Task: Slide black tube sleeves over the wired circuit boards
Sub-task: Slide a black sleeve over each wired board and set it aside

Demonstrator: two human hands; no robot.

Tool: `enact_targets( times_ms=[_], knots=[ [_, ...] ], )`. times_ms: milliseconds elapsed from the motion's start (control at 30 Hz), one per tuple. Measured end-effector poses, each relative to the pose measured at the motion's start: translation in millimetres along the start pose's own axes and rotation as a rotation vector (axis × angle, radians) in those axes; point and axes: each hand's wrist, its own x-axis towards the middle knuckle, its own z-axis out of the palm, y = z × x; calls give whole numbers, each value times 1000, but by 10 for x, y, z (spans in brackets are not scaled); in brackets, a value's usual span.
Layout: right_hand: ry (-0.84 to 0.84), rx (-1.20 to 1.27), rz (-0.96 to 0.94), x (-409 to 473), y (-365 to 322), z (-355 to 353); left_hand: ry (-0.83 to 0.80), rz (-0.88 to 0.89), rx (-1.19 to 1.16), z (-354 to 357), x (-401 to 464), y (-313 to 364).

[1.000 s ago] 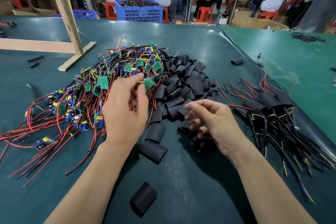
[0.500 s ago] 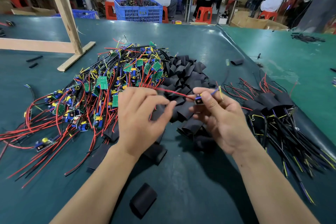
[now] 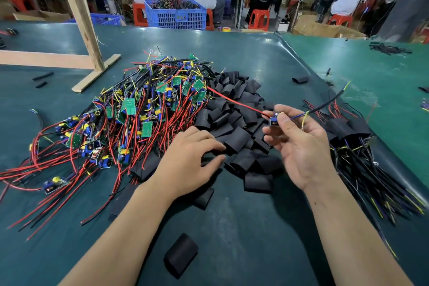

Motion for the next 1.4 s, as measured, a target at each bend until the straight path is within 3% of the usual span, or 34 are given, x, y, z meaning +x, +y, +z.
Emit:
enact_targets(
  times_ms=[200,300,467,933,1200,1400],
  knots=[
    [19,-79,66,-18,96,53,-103,94,165,160,106,270],
    [25,-67,68,-14,85,55,-131,78,112,167,81,258],
    [39,12,47,1,5,14,-167,-100,-76,119,52,220],
    [10,125,-94,34,-55,-21,154,-299,-557,-132,44,12],
    [-53,116,-104,22,-81,-50,264,-193,-598,-152,52,44],
    [-40,133,-117,35,-49,-46,225,-155,-525,-134,39,2]
  ],
)
